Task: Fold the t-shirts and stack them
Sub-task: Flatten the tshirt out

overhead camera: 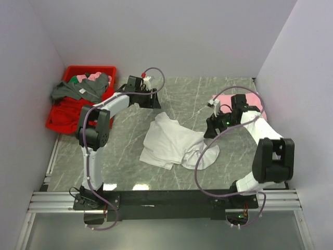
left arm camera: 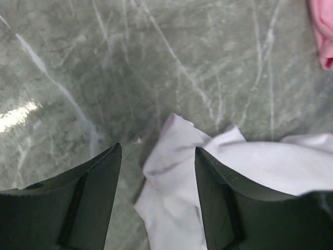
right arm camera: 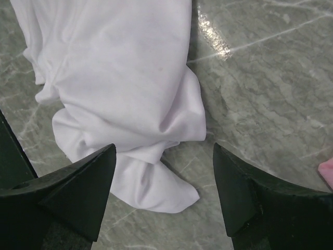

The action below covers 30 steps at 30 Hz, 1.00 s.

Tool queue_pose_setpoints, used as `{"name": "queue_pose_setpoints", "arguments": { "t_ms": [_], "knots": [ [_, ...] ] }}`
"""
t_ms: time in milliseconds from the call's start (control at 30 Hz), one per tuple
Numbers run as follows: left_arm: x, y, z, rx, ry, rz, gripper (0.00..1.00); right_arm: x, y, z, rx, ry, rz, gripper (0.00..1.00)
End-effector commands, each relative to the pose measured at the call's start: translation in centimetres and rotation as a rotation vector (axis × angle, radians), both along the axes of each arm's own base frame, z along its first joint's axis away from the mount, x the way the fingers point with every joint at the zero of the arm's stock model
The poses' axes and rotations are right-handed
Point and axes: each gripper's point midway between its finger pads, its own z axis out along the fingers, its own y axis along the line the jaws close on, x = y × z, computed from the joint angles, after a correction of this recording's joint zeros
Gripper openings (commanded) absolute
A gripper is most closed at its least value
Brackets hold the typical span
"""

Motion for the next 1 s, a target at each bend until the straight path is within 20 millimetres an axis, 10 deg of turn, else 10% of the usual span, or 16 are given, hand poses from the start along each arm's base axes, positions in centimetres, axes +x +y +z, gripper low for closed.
{"name": "queue_pose_setpoints", "arguments": {
  "t_ms": [0,400,633,800,967],
  "knots": [
    [1.6,-0.8,1.6,0.036,-0.034,0.002,0.64,1.1,0.6,-0.3,-0.038,-0.012,0.089,0.8],
    [0.0,-4.0,-3.4,0.055,0.066,-0.122,0.59,0.5,2.3,-2.7,-0.054,0.072,0.145,0.7],
    [-1.0,-5.0,-4.9,0.078,0.106,-0.167,0.07,0.3,2.6,-3.0,-0.067,0.1,0.141,0.49],
    [-0.2,-3.7,2.6,0.076,-0.063,-0.085,0.01,1.3,2.1,-0.2,-0.103,0.049,0.104,0.0],
    [-1.4,-0.4,17.6,-0.011,-0.354,0.033,0.01,1.8,1.8,8.5,-0.11,-0.18,0.068,0.0]
  ]
}}
